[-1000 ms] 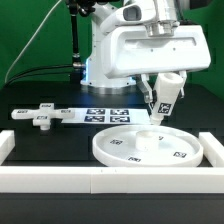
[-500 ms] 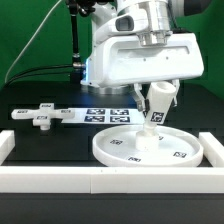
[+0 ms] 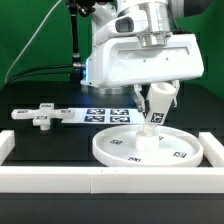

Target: Assemble round table

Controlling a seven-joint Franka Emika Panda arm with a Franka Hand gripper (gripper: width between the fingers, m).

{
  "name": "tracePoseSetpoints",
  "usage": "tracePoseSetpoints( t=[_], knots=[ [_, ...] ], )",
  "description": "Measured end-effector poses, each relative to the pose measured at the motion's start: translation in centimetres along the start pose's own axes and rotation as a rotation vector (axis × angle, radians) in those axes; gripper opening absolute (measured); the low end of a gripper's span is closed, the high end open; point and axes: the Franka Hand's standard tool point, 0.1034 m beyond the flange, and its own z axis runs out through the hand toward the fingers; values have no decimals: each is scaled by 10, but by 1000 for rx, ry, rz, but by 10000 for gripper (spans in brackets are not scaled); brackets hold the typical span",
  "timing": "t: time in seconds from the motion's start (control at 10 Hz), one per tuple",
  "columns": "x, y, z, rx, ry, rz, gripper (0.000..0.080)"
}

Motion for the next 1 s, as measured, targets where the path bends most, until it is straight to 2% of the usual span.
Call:
tracePoseSetpoints(
  t=[0.2,0.3,0.4,0.5,0.6,0.7,0.8,1.0],
  knots=[
    [-1,1,-10,-5,0,0,409],
    [0,9,-14,-37,33,-12,409],
    [1,15,-18,-90,96,-8,409],
    [-4,23,-16,-131,149,-33,409],
    [-12,28,-9,-129,172,-49,409],
    [-18,26,-4,-98,152,-42,409],
    [-15,18,-5,-56,118,-5,409],
    [-6,11,-7,-35,122,-5,409]
  ],
)
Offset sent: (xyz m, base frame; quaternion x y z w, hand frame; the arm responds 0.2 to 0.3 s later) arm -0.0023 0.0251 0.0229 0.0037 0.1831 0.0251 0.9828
